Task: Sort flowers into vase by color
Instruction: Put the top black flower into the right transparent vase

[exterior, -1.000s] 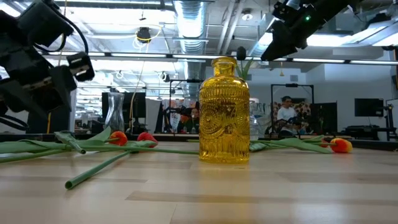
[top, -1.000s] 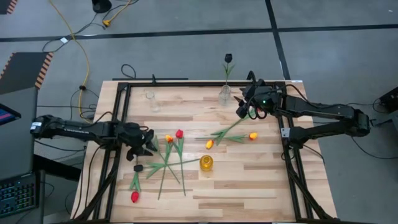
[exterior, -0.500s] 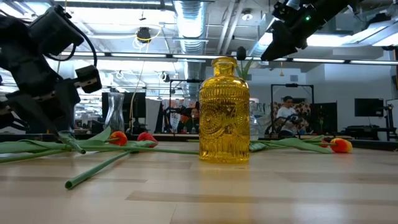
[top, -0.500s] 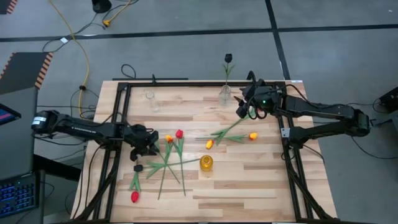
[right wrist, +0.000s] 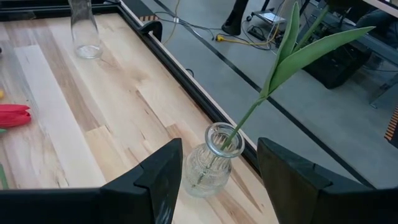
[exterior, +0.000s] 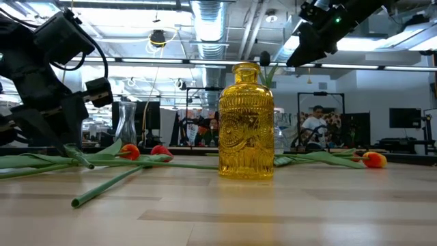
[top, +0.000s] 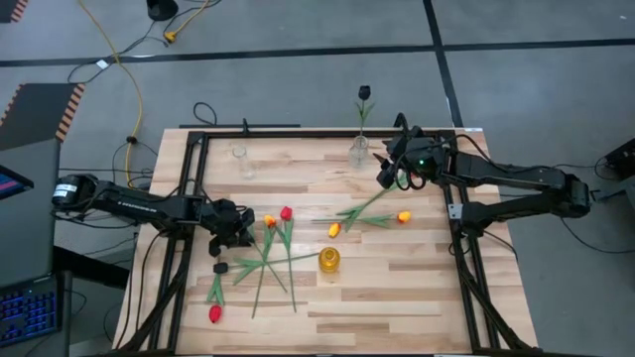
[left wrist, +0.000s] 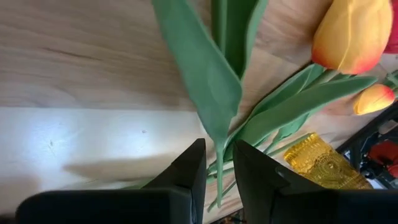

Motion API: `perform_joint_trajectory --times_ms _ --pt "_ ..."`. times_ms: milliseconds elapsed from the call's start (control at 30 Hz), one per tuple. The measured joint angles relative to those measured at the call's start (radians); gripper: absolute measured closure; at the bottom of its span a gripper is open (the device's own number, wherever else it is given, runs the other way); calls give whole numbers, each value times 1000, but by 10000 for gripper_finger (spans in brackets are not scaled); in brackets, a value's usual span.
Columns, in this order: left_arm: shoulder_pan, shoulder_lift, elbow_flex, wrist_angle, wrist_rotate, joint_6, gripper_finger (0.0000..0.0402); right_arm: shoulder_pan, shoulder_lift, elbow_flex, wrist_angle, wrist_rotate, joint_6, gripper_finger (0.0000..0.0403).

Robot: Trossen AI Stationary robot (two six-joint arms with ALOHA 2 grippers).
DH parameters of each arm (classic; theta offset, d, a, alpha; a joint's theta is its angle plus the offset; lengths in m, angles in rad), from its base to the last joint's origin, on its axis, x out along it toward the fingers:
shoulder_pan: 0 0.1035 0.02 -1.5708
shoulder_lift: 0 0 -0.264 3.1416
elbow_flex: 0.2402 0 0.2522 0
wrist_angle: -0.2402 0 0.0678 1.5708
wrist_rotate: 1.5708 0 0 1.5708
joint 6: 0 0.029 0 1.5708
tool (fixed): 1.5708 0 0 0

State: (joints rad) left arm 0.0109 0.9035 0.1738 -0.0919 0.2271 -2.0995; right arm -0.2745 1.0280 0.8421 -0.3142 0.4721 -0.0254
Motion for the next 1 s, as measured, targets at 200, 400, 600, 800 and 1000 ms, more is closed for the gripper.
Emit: perform_joint_trajectory --times_ms 200,400,600,800,1000 --pt "0 0 0 -35 -15 -9 335 0 0 0 0 0 0 168" --pt "0 0 0 -46 -64 23 336 0 0 0 0 0 0 168" --pt "0 0 0 -74 -90 48 336 0 0 0 0 0 0 168" --pt "0 0 0 -78 -113 93 341 0 0 0 0 0 0 168" --pt "0 0 0 -77 -126 161 378 0 0 0 0 0 0 168"
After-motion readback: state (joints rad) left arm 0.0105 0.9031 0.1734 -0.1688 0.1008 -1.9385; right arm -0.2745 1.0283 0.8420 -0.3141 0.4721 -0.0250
